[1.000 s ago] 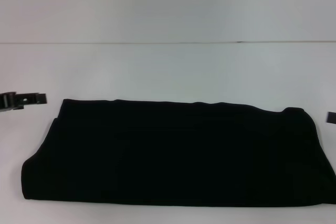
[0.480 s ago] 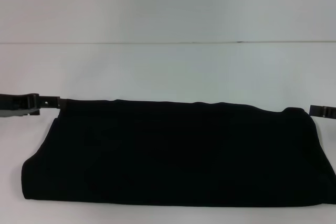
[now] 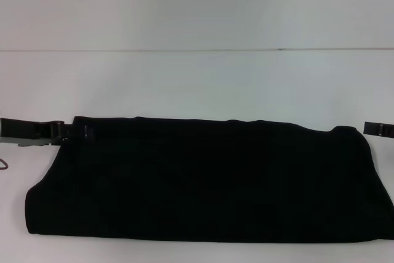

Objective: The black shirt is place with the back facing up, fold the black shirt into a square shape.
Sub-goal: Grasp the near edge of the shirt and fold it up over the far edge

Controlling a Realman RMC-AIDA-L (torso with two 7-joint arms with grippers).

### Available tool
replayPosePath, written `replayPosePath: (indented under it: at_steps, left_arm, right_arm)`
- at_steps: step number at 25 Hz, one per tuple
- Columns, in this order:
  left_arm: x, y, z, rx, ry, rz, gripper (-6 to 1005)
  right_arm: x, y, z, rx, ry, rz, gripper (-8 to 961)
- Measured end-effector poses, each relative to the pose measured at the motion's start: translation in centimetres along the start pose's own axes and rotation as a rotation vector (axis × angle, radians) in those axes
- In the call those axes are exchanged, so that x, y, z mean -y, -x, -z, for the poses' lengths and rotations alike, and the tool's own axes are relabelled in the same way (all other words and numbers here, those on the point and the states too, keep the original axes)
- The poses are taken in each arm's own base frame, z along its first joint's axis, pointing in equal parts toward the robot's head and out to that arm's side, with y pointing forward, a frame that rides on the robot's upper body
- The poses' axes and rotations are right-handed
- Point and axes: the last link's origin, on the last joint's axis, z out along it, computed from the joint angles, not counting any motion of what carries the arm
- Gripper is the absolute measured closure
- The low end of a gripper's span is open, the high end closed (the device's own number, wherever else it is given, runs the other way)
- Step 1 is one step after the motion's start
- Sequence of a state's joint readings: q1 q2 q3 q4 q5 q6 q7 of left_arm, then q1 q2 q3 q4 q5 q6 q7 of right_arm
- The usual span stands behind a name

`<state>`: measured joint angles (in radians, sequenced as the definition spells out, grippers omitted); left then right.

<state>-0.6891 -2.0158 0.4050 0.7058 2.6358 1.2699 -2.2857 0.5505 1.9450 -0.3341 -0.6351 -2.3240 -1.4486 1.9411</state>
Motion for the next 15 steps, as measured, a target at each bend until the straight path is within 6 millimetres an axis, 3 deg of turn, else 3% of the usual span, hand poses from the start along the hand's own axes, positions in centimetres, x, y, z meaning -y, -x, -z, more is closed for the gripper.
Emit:
replayPosePath:
  at_steps: [15]
  left_arm:
    - [-0.36,0.18,-0.25,0.026,0.006,-0.025,111]
  right_arm:
    - [0.12,-0.22,0.13,-0.001,-0.004,-0.004,270]
